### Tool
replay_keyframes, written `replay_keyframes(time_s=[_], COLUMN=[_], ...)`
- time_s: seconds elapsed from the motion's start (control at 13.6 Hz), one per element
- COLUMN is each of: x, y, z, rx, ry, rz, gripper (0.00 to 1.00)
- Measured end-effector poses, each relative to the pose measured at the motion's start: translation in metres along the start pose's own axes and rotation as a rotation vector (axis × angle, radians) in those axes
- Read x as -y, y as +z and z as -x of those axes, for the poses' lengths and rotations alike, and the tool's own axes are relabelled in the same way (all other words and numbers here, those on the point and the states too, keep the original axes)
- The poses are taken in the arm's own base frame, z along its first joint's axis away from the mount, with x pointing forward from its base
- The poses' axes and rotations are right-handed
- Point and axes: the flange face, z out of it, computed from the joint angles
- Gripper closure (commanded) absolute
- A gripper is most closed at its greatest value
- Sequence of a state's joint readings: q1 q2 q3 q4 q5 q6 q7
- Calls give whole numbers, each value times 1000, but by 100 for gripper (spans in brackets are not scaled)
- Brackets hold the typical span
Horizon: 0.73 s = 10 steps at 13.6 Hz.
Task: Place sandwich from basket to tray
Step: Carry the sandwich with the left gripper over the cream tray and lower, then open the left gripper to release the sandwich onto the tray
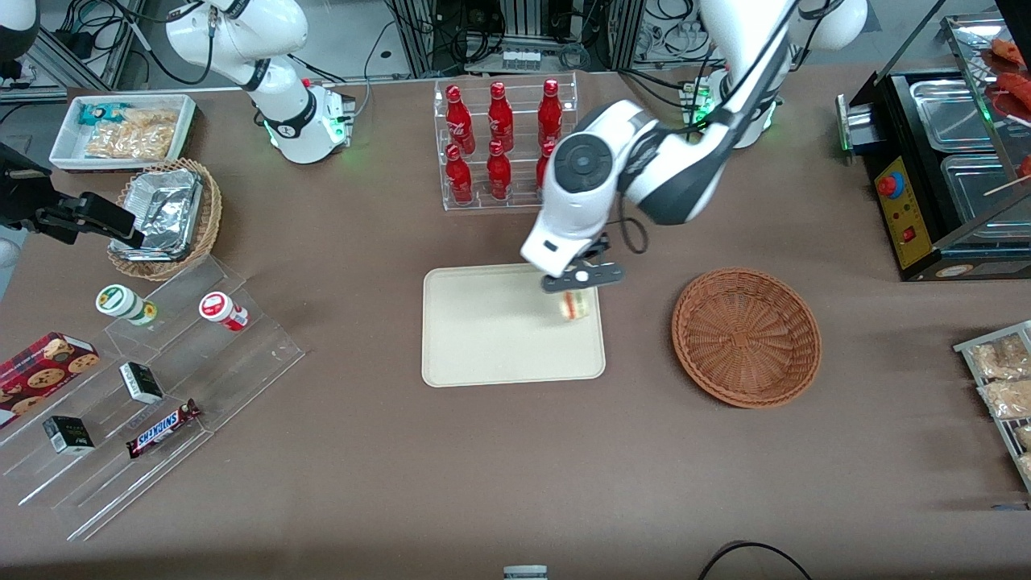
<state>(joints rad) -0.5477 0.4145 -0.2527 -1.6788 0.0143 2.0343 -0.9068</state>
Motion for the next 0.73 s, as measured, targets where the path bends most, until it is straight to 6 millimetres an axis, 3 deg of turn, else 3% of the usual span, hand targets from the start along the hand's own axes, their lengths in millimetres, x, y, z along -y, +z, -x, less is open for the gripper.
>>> replay_keyframes(time_s=[0.22,0.37,0.73], x=[-45,-57,-64], y=[58,89,116], z=[23,30,11], rx=[-20,-29,-51], ry=[72,120,124], rz=[59,30,36], gripper=[94,94,92])
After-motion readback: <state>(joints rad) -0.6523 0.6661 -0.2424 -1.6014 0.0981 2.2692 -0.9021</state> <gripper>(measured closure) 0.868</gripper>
